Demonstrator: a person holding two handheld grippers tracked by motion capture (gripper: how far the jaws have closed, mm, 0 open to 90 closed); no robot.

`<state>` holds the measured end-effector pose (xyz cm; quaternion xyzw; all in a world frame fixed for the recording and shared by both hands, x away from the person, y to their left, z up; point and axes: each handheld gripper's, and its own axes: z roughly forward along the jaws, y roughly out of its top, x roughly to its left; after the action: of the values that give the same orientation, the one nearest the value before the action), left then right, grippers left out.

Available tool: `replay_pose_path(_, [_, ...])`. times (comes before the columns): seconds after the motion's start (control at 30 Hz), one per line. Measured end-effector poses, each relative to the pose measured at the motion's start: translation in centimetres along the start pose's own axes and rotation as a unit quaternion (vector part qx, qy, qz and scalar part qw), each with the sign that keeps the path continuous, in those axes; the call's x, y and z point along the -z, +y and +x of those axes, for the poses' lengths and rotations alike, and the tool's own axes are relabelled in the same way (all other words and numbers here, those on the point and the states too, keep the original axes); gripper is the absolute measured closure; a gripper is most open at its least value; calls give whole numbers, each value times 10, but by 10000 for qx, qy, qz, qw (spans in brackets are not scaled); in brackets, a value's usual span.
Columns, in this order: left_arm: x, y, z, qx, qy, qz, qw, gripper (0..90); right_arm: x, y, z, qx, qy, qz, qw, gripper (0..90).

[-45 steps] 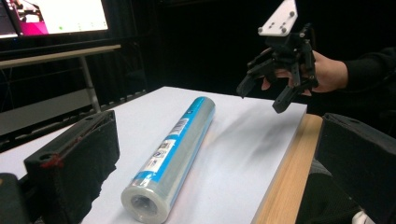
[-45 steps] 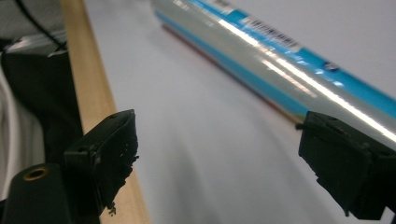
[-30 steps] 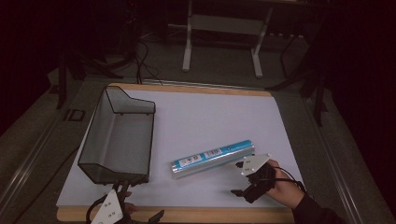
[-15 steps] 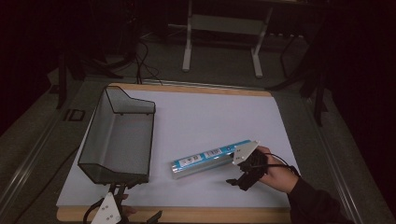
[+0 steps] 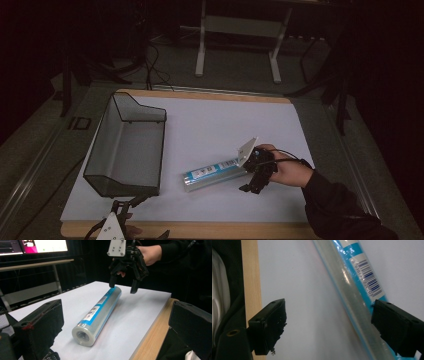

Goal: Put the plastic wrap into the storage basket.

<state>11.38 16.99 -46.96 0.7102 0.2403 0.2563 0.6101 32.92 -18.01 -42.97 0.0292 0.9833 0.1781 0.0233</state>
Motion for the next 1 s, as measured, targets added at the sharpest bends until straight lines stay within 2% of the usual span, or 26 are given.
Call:
replay_pose_path(0.1, [2, 0, -1, 4, 29, 3, 10000, 6, 0, 7, -7, 22, 44, 97, 9999, 118])
replay_pose_path(0.2, [4, -1, -2, 10, 46, 16, 10000, 7, -2, 15, -12, 162, -57, 233, 9996, 111])
replay_pose_path(0.27, [5, -1, -2, 16, 67, 12, 10000, 7, -3, 17, -13, 174, -64, 269, 9995, 111])
replay_pose_path(0.3, [6, -1, -2, 22, 75, 3, 10000, 7, -5, 20, -16, 211, -52, 396, 9990, 111])
replay_pose_path(0.37, [7, -1, -2, 34, 75, 11, 10000, 7, -7, 26, -20, 270, 4, 400, 9988, 101])
replay_pose_path(0.47, [8, -1, -3, 49, 75, -4, 10000, 6, -10, 34, -25, 340, -78, 500, 9981, 101])
replay_pose_path(0.57, [9, -1, -3, 50, 68, 0, 10000, 7, -14, 39, -32, 299, 4, 584, 9978, 101])
replay_pose_path(0.73, [9, -1, -3, 60, 67, 0, 10000, 7, -21, 49, -38, 490, 174, 735, 9959, 102])
replay_pose_path(0.8, [9, -1, -3, 59, 69, 0, 10000, 7, -25, 53, -38, 597, 166, 850, 9945, 106])
replay_pose_path(0.87, [9, -1, -4, 49, 66, 2, 10000, 7, -27, 55, -39, 647, 154, 862, 9941, 129])
replay_pose_path(1.0, [9, -1, -4, 50, 50, 8, 10000, 7, -37, 63, -38, 800, 297, 917, 9921, 130])
